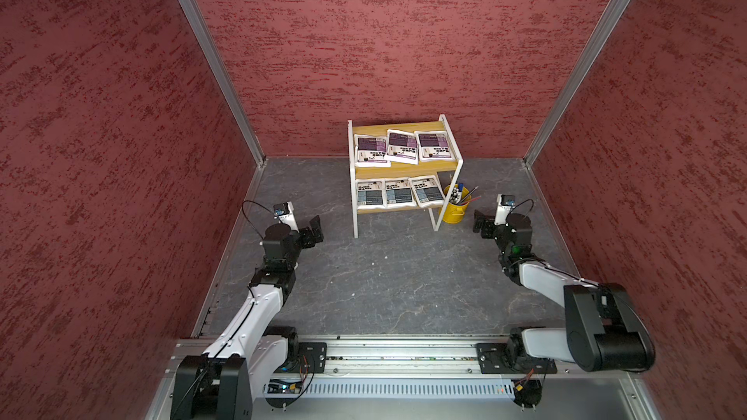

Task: Place the bagged coffee beans on the shelf by color
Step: Reset both arms

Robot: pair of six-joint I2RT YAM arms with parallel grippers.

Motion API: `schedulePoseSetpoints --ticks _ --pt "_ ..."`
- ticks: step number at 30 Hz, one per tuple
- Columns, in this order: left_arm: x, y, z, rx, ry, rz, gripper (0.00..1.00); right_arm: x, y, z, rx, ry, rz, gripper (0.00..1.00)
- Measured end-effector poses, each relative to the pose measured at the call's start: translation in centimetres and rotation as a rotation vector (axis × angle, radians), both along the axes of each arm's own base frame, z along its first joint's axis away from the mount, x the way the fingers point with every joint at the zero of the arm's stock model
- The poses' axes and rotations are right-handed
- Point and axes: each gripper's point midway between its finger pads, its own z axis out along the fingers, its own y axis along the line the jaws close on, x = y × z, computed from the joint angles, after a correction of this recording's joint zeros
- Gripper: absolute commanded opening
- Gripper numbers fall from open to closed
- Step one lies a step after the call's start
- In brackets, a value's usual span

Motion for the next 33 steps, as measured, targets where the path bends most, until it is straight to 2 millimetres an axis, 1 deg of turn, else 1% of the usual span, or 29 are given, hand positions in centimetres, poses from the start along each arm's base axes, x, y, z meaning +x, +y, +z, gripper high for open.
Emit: schedulePoseSetpoints --ticks 4,7,10,13,19,24,28,33 --pt "0.4 0.5 0.3 0.017 -0.023 0.008 1.00 0.0 -0.1 -0.1 -0.003 -0.016 0.001 0.98" --pt "0.5 0.9 0.1 0.030 -0.035 0.014 1.00 0.3 -0.3 0.3 -0.004 -0.038 0.001 0.98" --pt "0.6 1.3 -0.5 0.045 -0.038 0.016 1.00 0.4 -0.5 0.6 -0.006 -0.065 -0.004 0.98" --pt "0.9 1.8 -1.4 0.051 -0.037 0.019 1.00 0.3 -0.8 0.3 -0.006 -0.071 -0.009 0.98" --pt "2.3 2.7 -2.7 0.045 -0.054 0.023 1.00 0.0 -0.9 -0.2 -0.005 -0.090 -0.008 0.98" --pt "3.2 2.4 -3.7 0.044 -0.061 -0.007 1.00 -0.4 -0.9 -0.7 -0.004 -0.104 -0.010 0.98" --pt "3.7 2.2 -3.6 0.055 -0.085 -0.023 1.00 -0.3 -1.0 -0.9 -0.003 -0.121 -0.012 0.98" --pt "4.1 2.2 -3.7 0.060 -0.098 -0.029 1.00 -0.6 -1.1 -2.0 -0.003 -0.121 -0.017 0.98"
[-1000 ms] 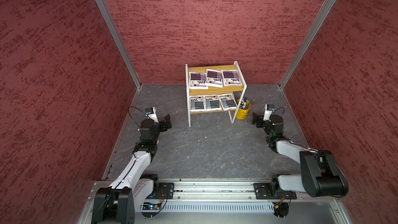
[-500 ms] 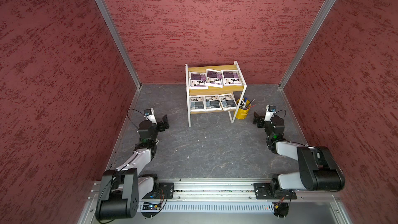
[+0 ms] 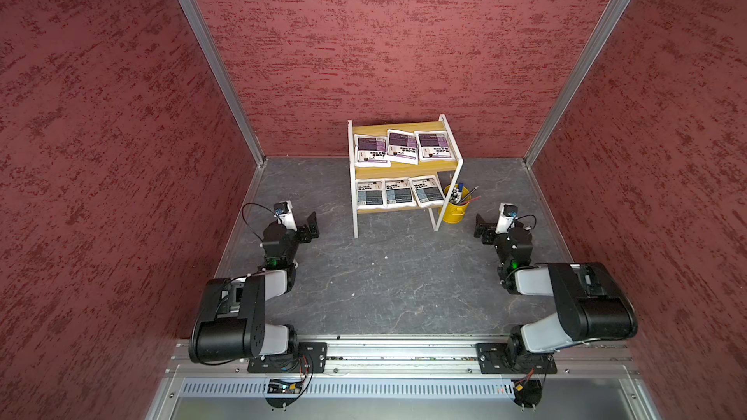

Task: Place the bagged coffee beans on the shelf by color
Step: Reset both arms

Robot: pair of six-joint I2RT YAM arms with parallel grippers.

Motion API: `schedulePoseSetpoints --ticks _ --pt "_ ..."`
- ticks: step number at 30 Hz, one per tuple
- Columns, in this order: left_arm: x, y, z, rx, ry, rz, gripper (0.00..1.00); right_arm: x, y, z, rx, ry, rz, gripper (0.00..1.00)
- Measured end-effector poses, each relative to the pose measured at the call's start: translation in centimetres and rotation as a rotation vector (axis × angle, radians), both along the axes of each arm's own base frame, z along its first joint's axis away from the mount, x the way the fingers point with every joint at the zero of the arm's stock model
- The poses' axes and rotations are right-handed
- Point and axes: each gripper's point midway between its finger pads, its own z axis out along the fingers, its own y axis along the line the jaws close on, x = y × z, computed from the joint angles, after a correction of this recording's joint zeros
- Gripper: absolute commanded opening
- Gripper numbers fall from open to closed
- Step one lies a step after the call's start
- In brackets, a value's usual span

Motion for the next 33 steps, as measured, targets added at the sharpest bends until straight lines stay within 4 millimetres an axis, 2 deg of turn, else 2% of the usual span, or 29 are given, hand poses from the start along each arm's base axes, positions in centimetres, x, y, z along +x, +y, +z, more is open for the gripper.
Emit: schedulePoseSetpoints --ticks 3,12,18,23,27,33 --pt "0.2 0.0 -0.1 0.000 -0.005 -0.004 1.00 -0.1 0.0 -0.4 0.000 0.001 0.000 0.98" --pt "0.7 -0.3 -1.3 0.002 0.001 -0.022 1.00 0.0 0.0 0.1 0.000 -0.019 0.000 0.98" --pt "0.9 -0.4 -1.7 0.008 0.002 -0.034 1.00 1.1 0.0 0.7 0.000 -0.016 0.001 0.98" --pt "1.1 -0.9 -1.4 0.012 -0.009 -0.062 1.00 1.3 0.1 0.6 0.000 -0.004 0.005 0.98" --pt "1.6 -1.8 -0.7 0.030 -0.024 -0.123 1.00 1.6 0.9 0.2 -0.001 0.024 0.058 0.98" --pt "1.6 -2.2 -0.6 0.036 -0.026 -0.149 1.00 1.6 1.6 0.1 -0.001 0.033 0.096 0.98"
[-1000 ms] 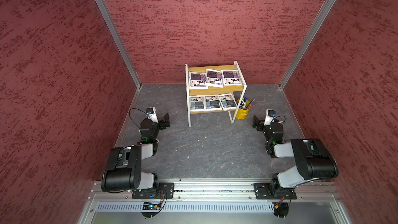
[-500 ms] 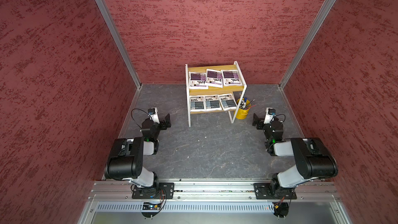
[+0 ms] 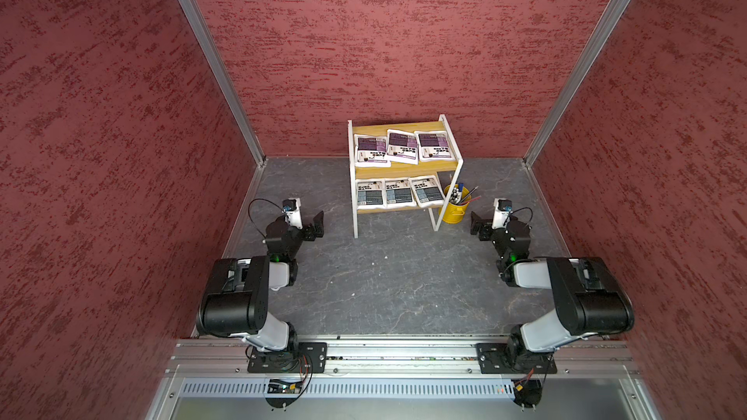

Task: Place the bagged coffee beans on the shelf by color
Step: Reset both arms

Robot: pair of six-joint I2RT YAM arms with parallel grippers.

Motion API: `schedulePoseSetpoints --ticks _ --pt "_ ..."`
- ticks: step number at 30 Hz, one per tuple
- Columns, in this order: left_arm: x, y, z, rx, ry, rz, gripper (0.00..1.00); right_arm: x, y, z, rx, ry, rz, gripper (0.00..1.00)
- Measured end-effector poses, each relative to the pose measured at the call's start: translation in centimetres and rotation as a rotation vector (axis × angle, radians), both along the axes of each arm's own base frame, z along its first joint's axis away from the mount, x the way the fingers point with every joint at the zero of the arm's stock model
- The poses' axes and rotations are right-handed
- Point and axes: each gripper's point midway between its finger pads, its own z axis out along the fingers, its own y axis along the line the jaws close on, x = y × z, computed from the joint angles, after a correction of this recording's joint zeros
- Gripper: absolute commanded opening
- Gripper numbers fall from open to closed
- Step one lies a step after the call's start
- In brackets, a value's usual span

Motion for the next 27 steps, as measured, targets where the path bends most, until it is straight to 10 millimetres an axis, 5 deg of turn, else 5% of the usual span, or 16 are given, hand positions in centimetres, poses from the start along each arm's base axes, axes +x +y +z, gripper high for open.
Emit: schedulePoseSetpoints --ticks 27 --pt "0.04 0.73 -0.51 0.020 0.020 0.055 1.00 -0.06 0.19 -0.19 -0.004 0.007 0.012 0.98"
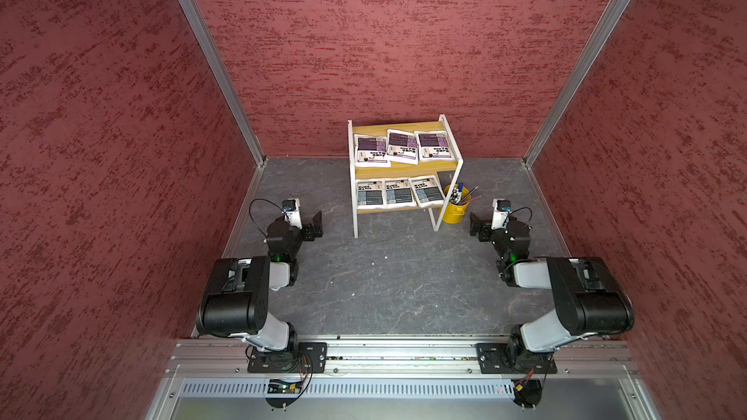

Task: Place the bagged coffee beans on the shelf by color
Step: Reset both arms

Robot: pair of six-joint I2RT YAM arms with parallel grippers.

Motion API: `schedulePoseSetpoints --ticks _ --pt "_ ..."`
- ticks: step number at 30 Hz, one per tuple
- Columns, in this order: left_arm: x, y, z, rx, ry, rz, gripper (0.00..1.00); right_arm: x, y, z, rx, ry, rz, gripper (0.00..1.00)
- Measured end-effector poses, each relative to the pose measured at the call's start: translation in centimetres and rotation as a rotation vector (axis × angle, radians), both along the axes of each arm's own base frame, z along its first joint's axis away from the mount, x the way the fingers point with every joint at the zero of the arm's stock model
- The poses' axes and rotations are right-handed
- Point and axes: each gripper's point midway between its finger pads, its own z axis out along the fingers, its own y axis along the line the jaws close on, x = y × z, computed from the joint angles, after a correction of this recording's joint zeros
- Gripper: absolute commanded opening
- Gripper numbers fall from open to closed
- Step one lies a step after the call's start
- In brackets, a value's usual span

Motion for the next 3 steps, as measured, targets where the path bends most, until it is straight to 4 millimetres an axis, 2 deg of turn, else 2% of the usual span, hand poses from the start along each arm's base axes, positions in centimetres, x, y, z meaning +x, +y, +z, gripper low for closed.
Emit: schedulePoseSetpoints --ticks 3 --pt "0.00 0.00 0.00 0.000 0.000 0.000 1.00 -0.01 0.00 -0.03 0.000 0.001 0.000 0.98"
